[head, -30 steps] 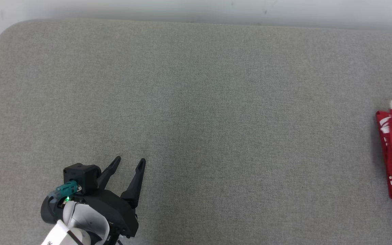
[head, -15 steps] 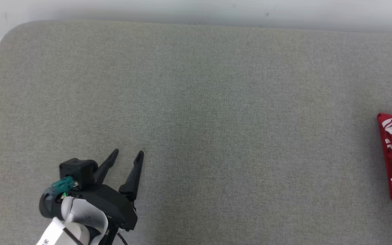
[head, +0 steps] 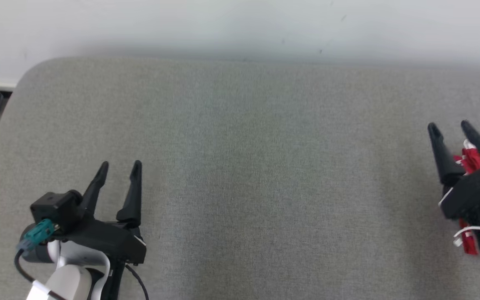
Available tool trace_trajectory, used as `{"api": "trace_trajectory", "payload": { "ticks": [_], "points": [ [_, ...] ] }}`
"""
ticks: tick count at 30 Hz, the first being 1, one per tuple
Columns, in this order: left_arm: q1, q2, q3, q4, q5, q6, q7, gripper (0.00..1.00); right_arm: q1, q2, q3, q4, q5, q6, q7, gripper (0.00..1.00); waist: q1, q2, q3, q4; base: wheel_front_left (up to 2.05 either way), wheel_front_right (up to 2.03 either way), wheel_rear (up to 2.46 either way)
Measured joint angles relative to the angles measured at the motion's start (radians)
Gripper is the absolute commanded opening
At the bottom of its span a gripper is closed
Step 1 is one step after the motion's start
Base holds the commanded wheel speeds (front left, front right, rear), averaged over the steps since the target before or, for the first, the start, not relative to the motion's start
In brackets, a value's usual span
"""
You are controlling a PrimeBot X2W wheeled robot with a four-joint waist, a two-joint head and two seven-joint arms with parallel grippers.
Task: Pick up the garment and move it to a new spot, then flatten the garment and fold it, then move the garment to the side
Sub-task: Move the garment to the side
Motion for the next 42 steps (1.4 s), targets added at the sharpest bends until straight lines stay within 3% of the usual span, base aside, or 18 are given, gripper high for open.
{"api": "trace_trajectory", "payload": {
  "ticks": [8, 16, 28, 42],
  "points": [
    [0.045, -0.019, 0.039, 0.044, -0.005, 0.01, -0.042, 1.0, 0.085, 0.07, 0.029, 0.016, 0.001, 0.02, -0.108, 1.0, 0.0, -0.0001, -0.076, -0.008, 0.0, 0.0, 0.0],
    [0.088, -0.023, 0.052, 0.058, -0.013, 0.018, -0.067, 1.0, 0.171, 0.138, 0.017, 0.01, -0.003, -0.021, -0.207, 1.0, 0.0, -0.0001, -0.138, -0.006, 0.0, 0.0, 0.0],
    [0.142, -0.017, 0.071, 0.037, -0.016, 0.018, -0.079, 1.0, 0.255, 0.195, 0.001, 0.001, 0.005, -0.043, -0.294, 1.0, 0.0, 0.0001, -0.163, -0.037, 0.0, 0.0, 0.0],
    [0.149, -0.013, 0.056, 0.031, -0.018, 0.018, -0.072, 1.0, 0.285, 0.216, 0.0, 0.012, 0.012, -0.037, -0.346, 1.0, 0.0002, 0.0, -0.157, -0.065, 0.0, 0.0, 0.0]
  ]
}}
